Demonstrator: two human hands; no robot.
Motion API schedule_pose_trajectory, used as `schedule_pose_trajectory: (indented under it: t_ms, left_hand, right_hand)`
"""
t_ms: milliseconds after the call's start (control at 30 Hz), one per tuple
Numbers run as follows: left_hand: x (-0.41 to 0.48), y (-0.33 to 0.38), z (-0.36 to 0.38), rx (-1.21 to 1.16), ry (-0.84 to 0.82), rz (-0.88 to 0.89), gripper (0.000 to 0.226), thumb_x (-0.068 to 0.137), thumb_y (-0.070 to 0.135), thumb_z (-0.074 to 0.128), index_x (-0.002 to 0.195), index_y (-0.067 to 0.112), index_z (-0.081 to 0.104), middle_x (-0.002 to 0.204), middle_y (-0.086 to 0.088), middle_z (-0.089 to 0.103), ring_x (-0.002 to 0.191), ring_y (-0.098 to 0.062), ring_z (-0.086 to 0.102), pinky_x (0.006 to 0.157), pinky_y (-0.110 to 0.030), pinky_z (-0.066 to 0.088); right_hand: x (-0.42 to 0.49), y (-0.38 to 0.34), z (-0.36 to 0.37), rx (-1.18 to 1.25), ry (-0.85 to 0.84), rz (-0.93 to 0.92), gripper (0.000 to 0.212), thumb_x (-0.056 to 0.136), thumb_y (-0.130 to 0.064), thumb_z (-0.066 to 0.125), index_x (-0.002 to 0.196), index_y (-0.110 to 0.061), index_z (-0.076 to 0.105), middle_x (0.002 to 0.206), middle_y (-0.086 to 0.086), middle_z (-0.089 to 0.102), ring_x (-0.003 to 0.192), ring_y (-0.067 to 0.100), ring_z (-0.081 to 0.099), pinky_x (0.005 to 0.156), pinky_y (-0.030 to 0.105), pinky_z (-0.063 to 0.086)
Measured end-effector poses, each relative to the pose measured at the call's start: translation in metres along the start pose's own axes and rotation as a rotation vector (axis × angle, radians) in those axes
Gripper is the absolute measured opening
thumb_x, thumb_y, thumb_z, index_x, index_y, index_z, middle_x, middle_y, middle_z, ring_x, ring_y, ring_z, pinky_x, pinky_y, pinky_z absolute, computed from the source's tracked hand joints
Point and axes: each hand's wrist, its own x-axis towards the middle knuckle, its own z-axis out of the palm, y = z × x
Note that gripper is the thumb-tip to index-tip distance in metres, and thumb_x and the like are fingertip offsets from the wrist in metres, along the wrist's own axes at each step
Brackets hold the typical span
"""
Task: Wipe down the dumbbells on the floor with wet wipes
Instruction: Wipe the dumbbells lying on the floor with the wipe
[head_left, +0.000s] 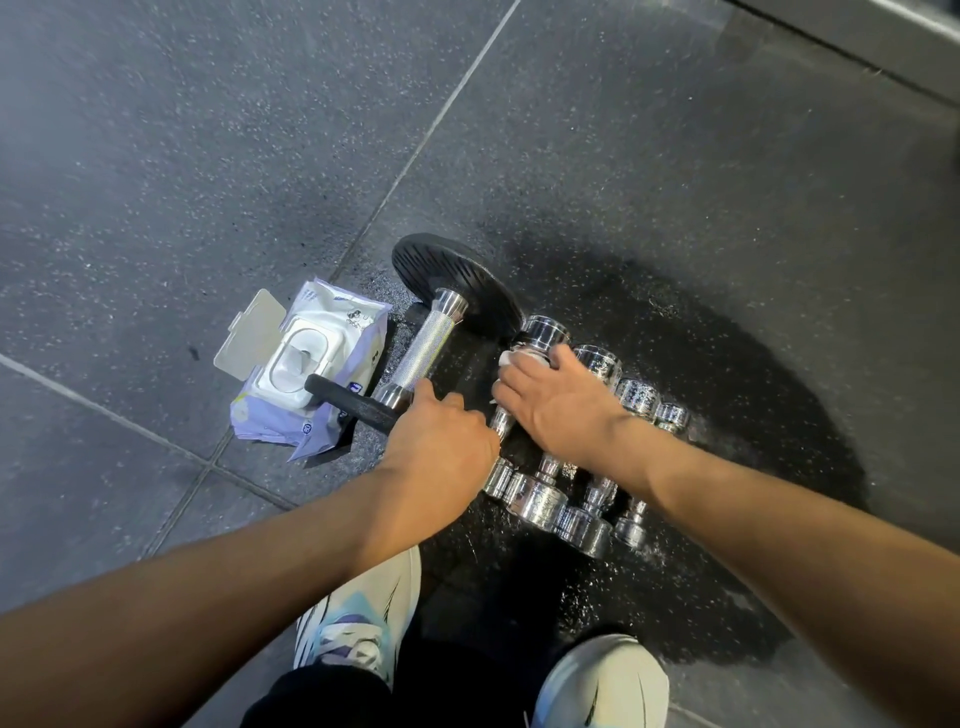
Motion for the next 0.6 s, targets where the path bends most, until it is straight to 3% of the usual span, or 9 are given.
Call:
schedule_pose_trajectory:
  t_ms: [133,333,400,500,600]
  left_hand:
    - [0.001,0.000,0.001,-0.009,0.004,-0.007,0.032,0.098,0.038,0.061,0.123,0.019,0.060,0.120,0.000,0.064,0.118,-0.024,0.053,0.104,-0.049,0.032]
    - [0.000,-0.001,0.000,0.012,-0.017,0.016,0.039,0.097,0.041,0.062,0.130,0.019,0.057,0.127,-0.003,0.061,0.123,-0.027,0.051,0.106,-0.052,0.032]
    - [0.000,0.000,0.000,0.013,0.006,0.015,0.037,0.097,0.040,0.062,0.127,0.019,0.058,0.124,-0.002,0.062,0.120,-0.026,0.052,0.105,-0.051,0.033]
    - [-0.001,0.000,0.001,-0.009,0.029,0.010,0.032,0.097,0.037,0.061,0.122,0.017,0.060,0.120,-0.001,0.064,0.116,-0.025,0.054,0.105,-0.050,0.034]
    - [-0.002,-0.001,0.001,0.002,0.036,0.021,0.030,0.099,0.038,0.059,0.121,0.018,0.060,0.120,-0.001,0.064,0.116,-0.026,0.054,0.104,-0.049,0.035]
  right_hand:
    - [0.010,-0.015,-0.005,0.204,-0.064,-0.179,0.045,0.103,-0.017,0.044,0.148,-0.011,0.047,0.148,0.007,0.049,0.136,0.025,0.040,0.110,0.042,0.042]
    - [0.021,-0.002,-0.014,0.035,-0.127,0.003,0.060,0.103,-0.020,0.053,0.158,-0.018,0.028,0.157,0.005,0.036,0.146,0.024,0.030,0.113,0.044,0.036]
    - [0.022,-0.009,-0.016,0.074,-0.164,-0.027,0.054,0.104,-0.018,0.050,0.155,-0.013,0.034,0.155,0.009,0.039,0.144,0.026,0.033,0.113,0.043,0.040]
    - [0.023,-0.016,-0.017,0.171,-0.198,-0.153,0.048,0.105,-0.015,0.046,0.153,-0.011,0.042,0.160,0.007,0.039,0.146,0.025,0.033,0.120,0.040,0.033]
    - [0.023,-0.005,-0.018,0.117,-0.187,-0.138,0.059,0.105,-0.015,0.051,0.159,-0.019,0.028,0.167,0.001,0.026,0.154,0.023,0.023,0.122,0.043,0.027]
